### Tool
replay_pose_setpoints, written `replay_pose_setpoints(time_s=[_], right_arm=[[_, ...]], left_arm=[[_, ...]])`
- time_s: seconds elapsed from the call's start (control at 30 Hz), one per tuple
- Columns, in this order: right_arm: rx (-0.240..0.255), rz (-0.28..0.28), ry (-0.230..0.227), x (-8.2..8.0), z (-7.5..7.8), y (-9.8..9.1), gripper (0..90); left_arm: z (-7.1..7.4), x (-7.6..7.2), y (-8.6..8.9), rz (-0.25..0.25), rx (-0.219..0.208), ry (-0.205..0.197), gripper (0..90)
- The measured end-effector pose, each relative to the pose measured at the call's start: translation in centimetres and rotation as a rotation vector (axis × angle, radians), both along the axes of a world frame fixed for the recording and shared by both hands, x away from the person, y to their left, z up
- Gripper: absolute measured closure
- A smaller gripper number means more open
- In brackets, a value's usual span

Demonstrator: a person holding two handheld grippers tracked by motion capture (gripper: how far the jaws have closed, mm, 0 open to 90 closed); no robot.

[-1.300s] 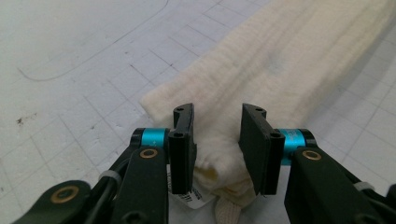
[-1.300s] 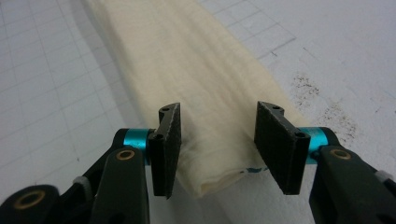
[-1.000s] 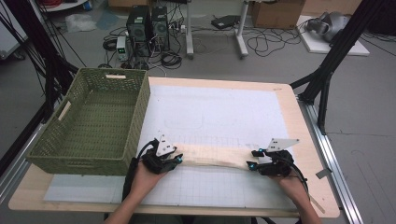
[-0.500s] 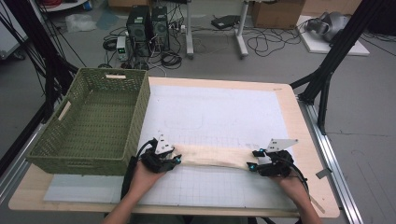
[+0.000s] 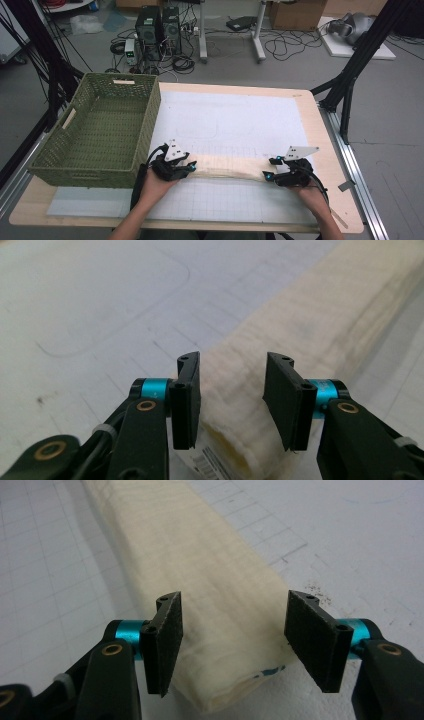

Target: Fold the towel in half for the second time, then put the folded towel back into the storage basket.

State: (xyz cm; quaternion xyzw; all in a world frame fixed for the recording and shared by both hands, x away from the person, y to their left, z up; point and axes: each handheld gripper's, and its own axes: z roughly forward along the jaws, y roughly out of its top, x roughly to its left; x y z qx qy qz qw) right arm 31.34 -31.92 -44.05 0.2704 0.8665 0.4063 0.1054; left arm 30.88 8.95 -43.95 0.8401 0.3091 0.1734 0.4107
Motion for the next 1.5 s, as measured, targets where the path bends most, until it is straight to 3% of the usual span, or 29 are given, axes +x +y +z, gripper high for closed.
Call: replay_pose_setpoints(time_s=[0.07,0.2,0.7,0.8,0.97,1.17,1.5], right_arm=[[-0.009,0.003,0.004,-0.1,-0.1,-0.1,40.1],[-0.041,0.011,-0.013,-0.4,-0.3,-0.1,41.3],[-0.048,0.02,-0.031,-0.4,-0.4,-0.3,42.9],[-0.03,0.006,-0.022,-0.5,-0.3,-0.3,40.6],[0.053,-0.033,-0.004,-0.8,0.3,-0.5,36.4],[0.076,-0.052,0.001,-1.0,0.6,-0.6,32.1],[0.087,-0.064,-0.001,-1.1,0.8,-0.6,30.8]], left_arm=[[-0.5,-0.1,0.0,-0.008,0.02,0.01,57.5],[-0.7,-0.3,0.1,-0.011,0.023,-0.014,57.4],[-1.0,-0.3,0.4,-0.018,0.026,-0.032,56.9],[-0.9,-0.3,0.4,-0.013,0.022,-0.029,56.7],[-0.6,-0.4,0.4,-0.007,-0.008,-0.012,54.1],[0.2,-0.6,0.6,-0.003,-0.061,-0.019,52.8],[2.0,-0.3,0.1,-0.044,-0.084,-0.034,51.4]])
